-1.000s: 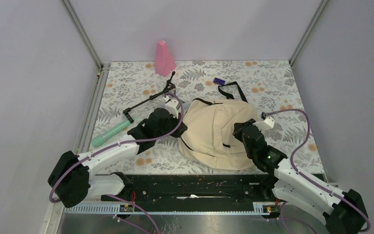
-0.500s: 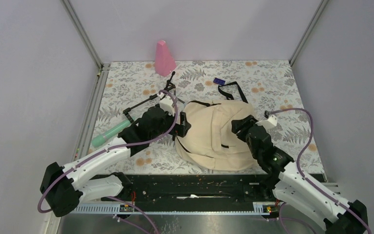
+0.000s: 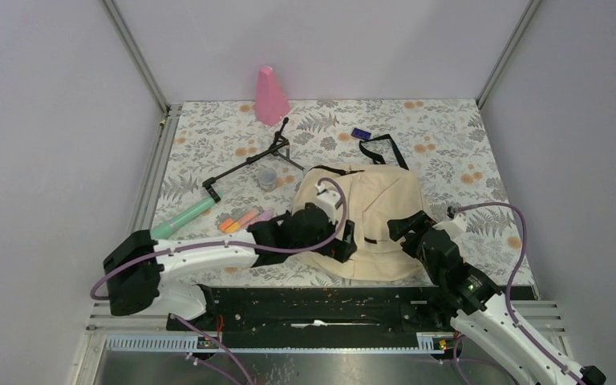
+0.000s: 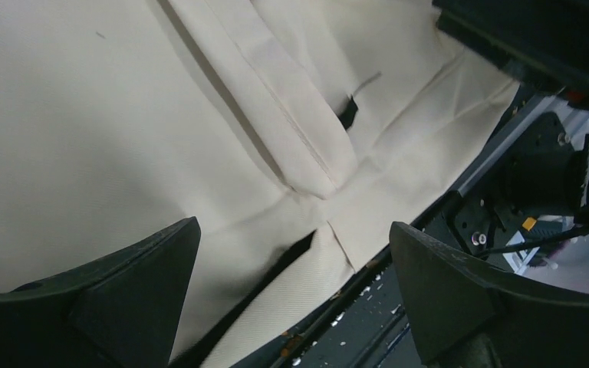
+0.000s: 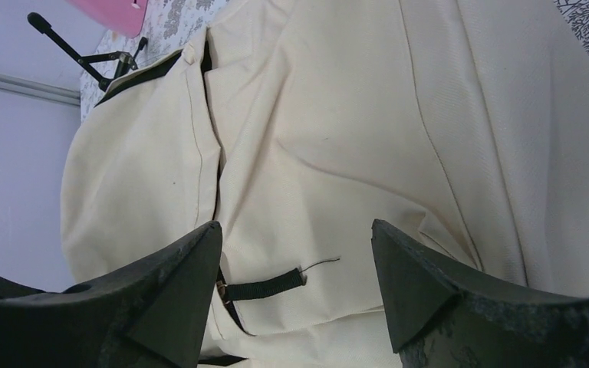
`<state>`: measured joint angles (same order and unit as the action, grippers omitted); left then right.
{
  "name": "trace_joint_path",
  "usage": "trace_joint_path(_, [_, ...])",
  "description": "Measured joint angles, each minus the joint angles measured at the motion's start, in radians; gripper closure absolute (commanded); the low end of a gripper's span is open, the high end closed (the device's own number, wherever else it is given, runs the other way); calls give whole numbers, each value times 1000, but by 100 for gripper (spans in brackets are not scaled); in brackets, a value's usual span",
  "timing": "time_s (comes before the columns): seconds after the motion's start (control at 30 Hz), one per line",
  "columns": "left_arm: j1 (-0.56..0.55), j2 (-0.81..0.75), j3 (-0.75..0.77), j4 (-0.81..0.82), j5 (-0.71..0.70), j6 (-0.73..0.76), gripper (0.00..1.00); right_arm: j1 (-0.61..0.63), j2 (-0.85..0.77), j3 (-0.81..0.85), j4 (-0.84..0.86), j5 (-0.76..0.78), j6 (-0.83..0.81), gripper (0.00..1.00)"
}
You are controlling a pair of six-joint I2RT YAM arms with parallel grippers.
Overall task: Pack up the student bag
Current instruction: Unzip the student bag at the center of the board.
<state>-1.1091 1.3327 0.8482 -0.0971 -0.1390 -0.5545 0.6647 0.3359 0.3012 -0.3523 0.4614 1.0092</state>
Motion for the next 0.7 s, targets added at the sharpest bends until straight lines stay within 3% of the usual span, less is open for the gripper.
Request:
trace_joint_path(0.23, [-93, 129, 45, 3, -48, -99, 1, 0, 43, 0, -8, -2, 2, 22])
trace_joint_path(0.5, [-100, 257, 131, -11, -150, -144, 1, 0, 60, -5, 7, -11, 10, 23])
trace_joint_path(0.63, [-107, 303, 171, -15, -198, -145, 19, 0, 58, -12, 13, -11, 9, 20])
trace_joint_path(0.7, [-108, 318, 180, -15, -211, -141, 36, 0, 58, -12, 14, -11, -2, 18])
